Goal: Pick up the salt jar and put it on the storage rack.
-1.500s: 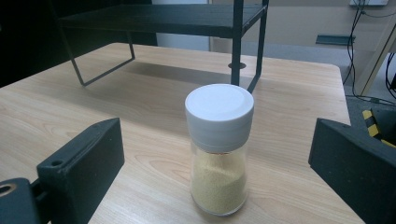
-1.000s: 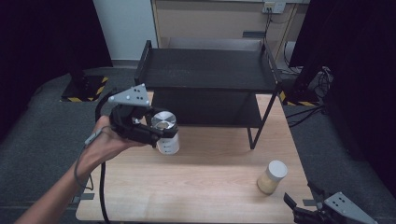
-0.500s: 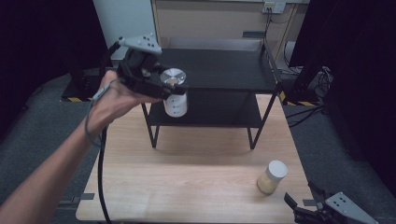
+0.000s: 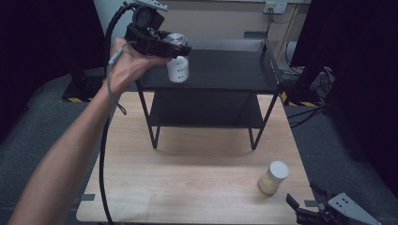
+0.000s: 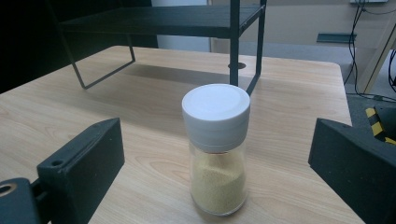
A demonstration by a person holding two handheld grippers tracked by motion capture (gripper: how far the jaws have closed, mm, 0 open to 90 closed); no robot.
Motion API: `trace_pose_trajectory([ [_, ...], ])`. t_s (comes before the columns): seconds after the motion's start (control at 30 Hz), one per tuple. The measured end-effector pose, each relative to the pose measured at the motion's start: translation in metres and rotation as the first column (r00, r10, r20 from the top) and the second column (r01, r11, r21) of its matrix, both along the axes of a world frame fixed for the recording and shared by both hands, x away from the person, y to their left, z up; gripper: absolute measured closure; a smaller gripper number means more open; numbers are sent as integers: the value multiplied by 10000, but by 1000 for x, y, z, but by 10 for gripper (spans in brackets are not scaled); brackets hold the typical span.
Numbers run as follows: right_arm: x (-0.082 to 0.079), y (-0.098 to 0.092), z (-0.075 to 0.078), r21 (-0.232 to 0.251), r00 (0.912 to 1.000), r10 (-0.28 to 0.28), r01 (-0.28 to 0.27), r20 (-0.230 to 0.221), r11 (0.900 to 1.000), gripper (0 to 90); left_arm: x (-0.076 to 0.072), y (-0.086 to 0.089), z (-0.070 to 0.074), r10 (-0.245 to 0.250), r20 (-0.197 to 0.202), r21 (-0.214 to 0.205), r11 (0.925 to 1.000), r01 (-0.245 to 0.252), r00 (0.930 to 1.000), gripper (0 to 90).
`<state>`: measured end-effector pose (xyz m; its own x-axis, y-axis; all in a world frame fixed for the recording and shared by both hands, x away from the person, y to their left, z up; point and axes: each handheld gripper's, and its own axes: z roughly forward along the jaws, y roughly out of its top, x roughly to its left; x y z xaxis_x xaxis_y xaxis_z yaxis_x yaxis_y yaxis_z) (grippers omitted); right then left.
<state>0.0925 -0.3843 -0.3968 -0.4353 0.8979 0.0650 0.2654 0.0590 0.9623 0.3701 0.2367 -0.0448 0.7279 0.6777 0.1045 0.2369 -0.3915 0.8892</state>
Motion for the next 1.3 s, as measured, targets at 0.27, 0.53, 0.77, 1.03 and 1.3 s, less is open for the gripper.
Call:
trace_pose_trajectory([
  [0.27,0,-1,0,32,10000,12,-12,2,10000,35,19,-9,-11,827,-60,-6,9966,-828,9966,343],
  [0.53,0,-2,-1,55,10000,38,-38,42,10000,35,30,-13,-25,989,-356,22,9951,-989,9945,343],
  [0.77,0,-1,-1,46,10000,38,-39,41,10000,35,35,-14,-30,1052,-513,91,9944,-1049,9931,343],
  [1.03,0,-1,-1,52,10000,43,-43,40,10000,35,33,-10,-39,1115,-344,-196,9935,-1122,9932,340],
  [1.3,-1,-1,-1,61,10000,41,-41,30,10000,35,22,-1,-43,1294,61,-945,9872,-1283,9916,114],
])
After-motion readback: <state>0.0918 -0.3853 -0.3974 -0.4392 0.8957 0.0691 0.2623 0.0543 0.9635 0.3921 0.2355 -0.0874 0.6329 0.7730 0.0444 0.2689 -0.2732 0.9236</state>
